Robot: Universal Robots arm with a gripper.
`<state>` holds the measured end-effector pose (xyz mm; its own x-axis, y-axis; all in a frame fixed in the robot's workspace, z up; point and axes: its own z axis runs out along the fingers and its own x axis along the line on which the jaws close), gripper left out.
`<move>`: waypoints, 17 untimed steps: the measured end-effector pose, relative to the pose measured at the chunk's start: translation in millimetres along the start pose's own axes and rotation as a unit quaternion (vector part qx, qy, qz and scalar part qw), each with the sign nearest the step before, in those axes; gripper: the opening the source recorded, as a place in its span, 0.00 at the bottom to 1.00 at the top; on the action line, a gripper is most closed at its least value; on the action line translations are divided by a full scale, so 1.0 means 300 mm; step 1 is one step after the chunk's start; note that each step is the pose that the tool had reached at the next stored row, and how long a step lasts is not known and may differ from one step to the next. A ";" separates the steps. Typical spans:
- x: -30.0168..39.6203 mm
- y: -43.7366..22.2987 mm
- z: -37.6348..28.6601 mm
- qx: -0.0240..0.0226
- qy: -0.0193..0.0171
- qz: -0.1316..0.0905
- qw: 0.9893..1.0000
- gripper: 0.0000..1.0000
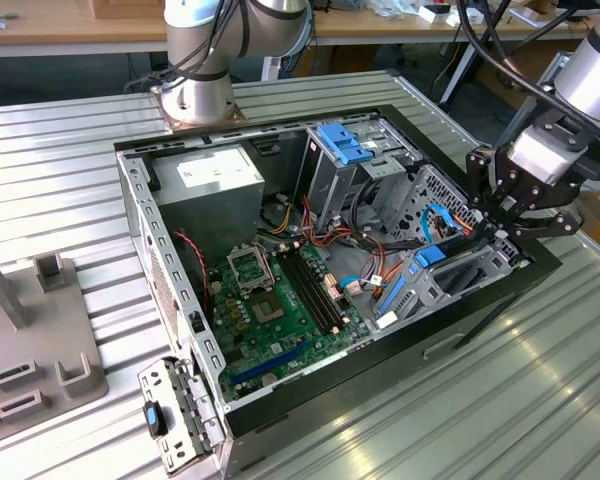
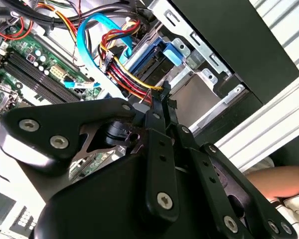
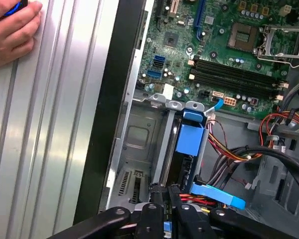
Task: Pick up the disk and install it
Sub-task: 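Insert the first disk wire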
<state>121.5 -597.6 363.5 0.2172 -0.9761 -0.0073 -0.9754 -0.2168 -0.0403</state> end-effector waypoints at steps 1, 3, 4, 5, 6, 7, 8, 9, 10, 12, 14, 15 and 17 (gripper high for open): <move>0.000 0.000 0.000 0.000 0.000 0.000 1.000 0.16; 0.000 0.000 0.000 0.000 0.001 0.020 1.000 0.16; 0.000 0.000 0.001 0.000 0.001 0.025 1.000 0.16; 0.000 0.000 0.001 0.000 0.001 0.031 1.000 0.16; 0.000 0.000 0.001 0.000 0.001 0.036 0.999 0.16; 0.000 0.000 0.001 0.000 0.002 0.044 0.999 0.16; 0.000 0.000 0.002 0.000 0.002 0.050 0.999 0.16; 0.000 0.000 0.002 0.000 0.002 0.058 0.998 0.16; 0.000 0.000 0.002 0.000 0.003 0.067 0.998 0.16; 0.000 0.000 0.004 0.000 0.003 0.090 0.996 0.16; 0.000 0.000 0.004 0.000 0.004 0.097 0.995 0.16; 0.000 0.000 0.004 0.000 0.004 0.098 0.995 0.16; -0.015 -0.003 0.004 0.000 0.004 0.098 0.995 0.16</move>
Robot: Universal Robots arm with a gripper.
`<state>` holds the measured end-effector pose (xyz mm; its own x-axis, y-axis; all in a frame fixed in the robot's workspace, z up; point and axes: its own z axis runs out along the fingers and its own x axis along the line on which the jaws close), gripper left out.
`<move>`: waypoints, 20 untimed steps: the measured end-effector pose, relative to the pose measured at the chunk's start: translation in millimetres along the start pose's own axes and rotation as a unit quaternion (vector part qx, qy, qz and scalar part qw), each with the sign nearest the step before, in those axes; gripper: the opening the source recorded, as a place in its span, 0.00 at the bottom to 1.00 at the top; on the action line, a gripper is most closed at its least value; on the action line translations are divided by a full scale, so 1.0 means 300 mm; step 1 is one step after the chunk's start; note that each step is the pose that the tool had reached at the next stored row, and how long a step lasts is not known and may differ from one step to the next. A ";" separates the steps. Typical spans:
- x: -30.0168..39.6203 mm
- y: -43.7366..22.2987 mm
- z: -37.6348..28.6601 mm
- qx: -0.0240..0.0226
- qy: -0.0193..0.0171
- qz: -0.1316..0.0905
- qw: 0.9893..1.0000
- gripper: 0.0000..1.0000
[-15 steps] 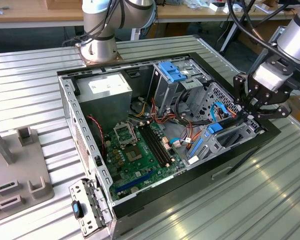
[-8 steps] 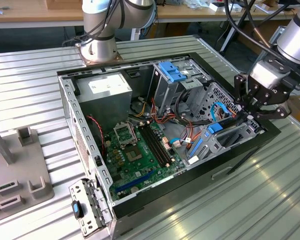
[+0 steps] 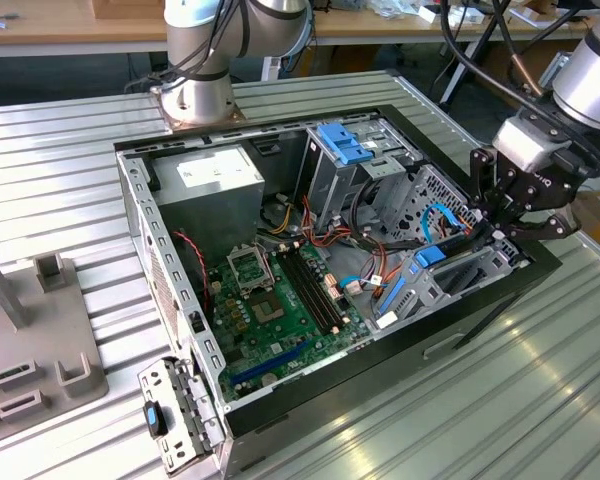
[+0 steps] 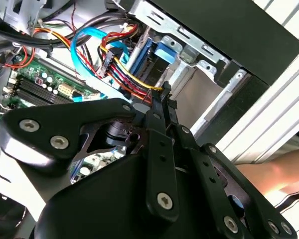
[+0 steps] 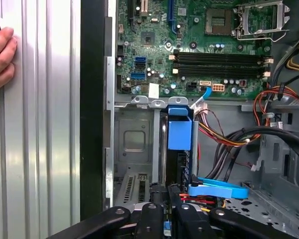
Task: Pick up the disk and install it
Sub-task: 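Insert the first disk wire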
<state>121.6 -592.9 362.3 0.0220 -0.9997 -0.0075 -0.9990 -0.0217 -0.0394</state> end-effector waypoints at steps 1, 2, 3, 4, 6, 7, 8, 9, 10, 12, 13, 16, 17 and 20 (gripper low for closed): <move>-0.010 0.000 0.001 0.000 0.000 0.001 1.000 0.16; -0.016 0.000 0.001 0.000 0.000 0.003 1.000 0.16; -0.021 -0.001 0.004 0.000 0.000 0.005 1.000 0.16; -0.025 -0.006 0.012 0.000 0.000 0.008 1.000 0.16; -0.028 -0.008 0.021 -0.001 0.001 0.014 1.000 0.16; -0.030 -0.009 0.023 -0.001 0.001 0.016 1.000 0.16; -0.030 -0.009 0.023 -0.001 0.001 0.016 1.000 0.16; -0.030 -0.009 0.023 -0.001 0.000 0.016 1.000 0.16; -0.030 -0.009 0.024 -0.001 0.000 0.016 1.000 0.16; -0.033 -0.009 0.025 -0.003 0.001 0.026 1.000 0.16; -0.036 -0.009 0.025 -0.005 0.001 0.032 0.999 0.16; -0.039 -0.009 0.026 -0.009 0.001 0.038 0.999 0.16; -0.039 -0.012 0.027 -0.020 0.003 0.038 0.999 0.16; -0.042 -0.017 0.028 -0.028 0.004 0.040 0.999 0.16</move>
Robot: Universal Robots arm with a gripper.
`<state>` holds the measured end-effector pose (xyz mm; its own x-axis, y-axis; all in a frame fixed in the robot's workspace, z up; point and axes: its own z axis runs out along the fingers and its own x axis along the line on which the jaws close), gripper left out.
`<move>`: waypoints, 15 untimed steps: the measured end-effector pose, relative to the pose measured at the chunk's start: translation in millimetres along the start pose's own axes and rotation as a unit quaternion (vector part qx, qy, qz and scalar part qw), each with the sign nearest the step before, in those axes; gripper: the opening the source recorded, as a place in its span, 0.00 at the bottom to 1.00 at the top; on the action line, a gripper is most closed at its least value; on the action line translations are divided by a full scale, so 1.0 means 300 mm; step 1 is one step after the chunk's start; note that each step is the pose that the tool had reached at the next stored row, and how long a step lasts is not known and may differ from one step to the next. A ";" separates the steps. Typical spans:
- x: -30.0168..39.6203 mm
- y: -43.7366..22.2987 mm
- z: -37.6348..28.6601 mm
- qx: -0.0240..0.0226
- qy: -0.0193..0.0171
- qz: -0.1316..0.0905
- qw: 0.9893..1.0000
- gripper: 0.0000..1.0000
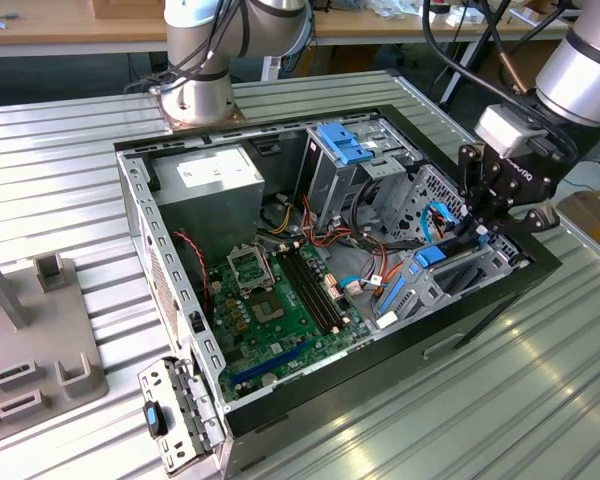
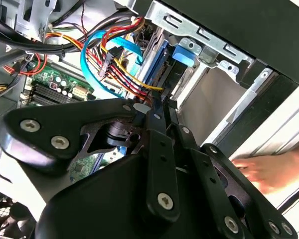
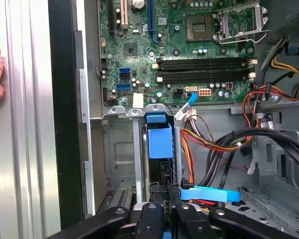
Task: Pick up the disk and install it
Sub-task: 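Insert the first disk wire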
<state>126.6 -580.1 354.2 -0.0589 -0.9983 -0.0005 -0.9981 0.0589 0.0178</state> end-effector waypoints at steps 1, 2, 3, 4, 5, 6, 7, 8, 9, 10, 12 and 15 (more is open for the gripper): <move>-0.002 -0.003 0.001 -0.001 0.000 0.002 1.000 0.16; -0.004 -0.007 0.002 -0.001 0.000 0.003 1.000 0.16; -0.006 -0.016 0.003 -0.001 0.000 0.007 1.000 0.16; -0.007 -0.022 0.005 -0.001 0.000 0.010 1.000 0.16; -0.007 -0.026 0.007 -0.001 0.000 0.010 1.000 0.16; -0.007 -0.029 0.009 -0.001 0.000 0.010 1.000 0.16; -0.007 -0.031 0.010 -0.001 0.000 0.010 1.000 0.16; -0.008 -0.032 0.011 -0.001 0.000 0.010 1.000 0.16; -0.008 -0.032 0.011 -0.001 0.000 0.010 1.000 0.16; -0.011 -0.031 0.012 -0.001 0.000 0.010 1.000 0.16; -0.014 -0.030 0.012 -0.001 0.000 0.010 1.000 0.16; -0.015 -0.029 0.016 -0.001 0.000 0.010 1.000 0.16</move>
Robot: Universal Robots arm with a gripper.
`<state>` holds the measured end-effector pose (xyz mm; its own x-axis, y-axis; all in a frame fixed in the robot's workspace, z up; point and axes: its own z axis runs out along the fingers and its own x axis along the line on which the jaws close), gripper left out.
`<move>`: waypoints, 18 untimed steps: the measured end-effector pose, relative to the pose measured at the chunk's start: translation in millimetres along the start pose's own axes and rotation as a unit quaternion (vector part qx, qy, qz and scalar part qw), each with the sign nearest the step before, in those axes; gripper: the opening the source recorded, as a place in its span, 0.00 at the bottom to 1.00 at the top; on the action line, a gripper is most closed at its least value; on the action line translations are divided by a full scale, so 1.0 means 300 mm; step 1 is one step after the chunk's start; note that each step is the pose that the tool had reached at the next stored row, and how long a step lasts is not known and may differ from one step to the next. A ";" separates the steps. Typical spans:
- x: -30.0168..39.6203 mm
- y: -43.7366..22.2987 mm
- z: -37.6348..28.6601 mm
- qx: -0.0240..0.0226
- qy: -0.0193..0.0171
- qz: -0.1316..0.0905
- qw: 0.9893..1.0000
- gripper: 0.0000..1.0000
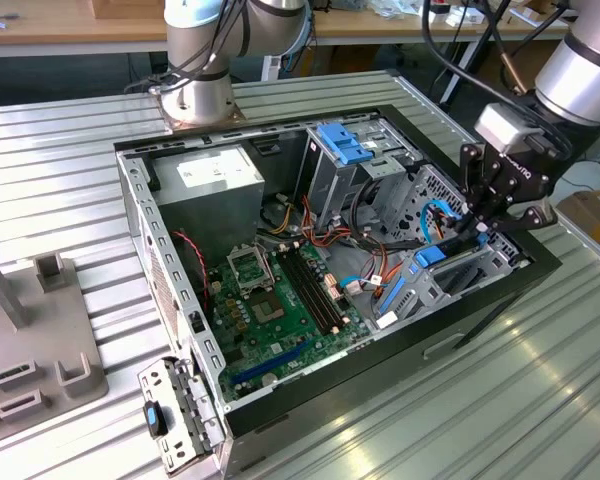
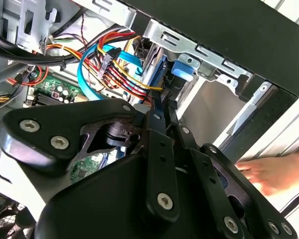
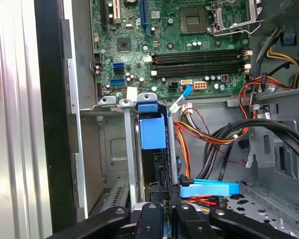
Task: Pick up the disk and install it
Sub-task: 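Insert the first disk wire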
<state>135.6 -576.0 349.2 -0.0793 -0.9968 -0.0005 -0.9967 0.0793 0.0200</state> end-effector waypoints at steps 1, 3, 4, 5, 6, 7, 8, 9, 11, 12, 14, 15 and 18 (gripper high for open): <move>-0.001 0.000 0.001 0.000 0.000 0.000 1.000 0.16; -0.002 0.000 0.002 0.000 0.000 0.000 1.000 0.16; -0.002 0.000 0.003 0.000 0.000 0.000 1.000 0.16; -0.002 0.000 0.003 0.000 0.000 0.000 1.000 0.16; -0.002 0.000 0.004 0.000 0.000 0.000 1.000 0.16; -0.002 -0.001 0.005 0.000 0.000 0.000 1.000 0.16; -0.002 -0.001 0.006 0.000 0.000 0.000 1.000 0.16; -0.002 -0.001 0.007 0.000 0.000 0.000 1.000 0.16; -0.002 -0.001 0.012 0.000 0.000 0.000 1.000 0.16; -0.002 -0.001 0.014 0.000 0.000 0.000 1.000 0.16; -0.002 -0.001 0.017 0.000 0.000 0.000 1.000 0.16; -0.002 -0.001 0.019 0.000 0.000 0.000 1.000 0.16; -0.002 -0.001 0.026 0.000 0.000 0.000 1.000 0.16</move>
<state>135.9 -575.5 341.6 -0.0787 -0.9969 -0.0006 -0.9967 0.0787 0.0201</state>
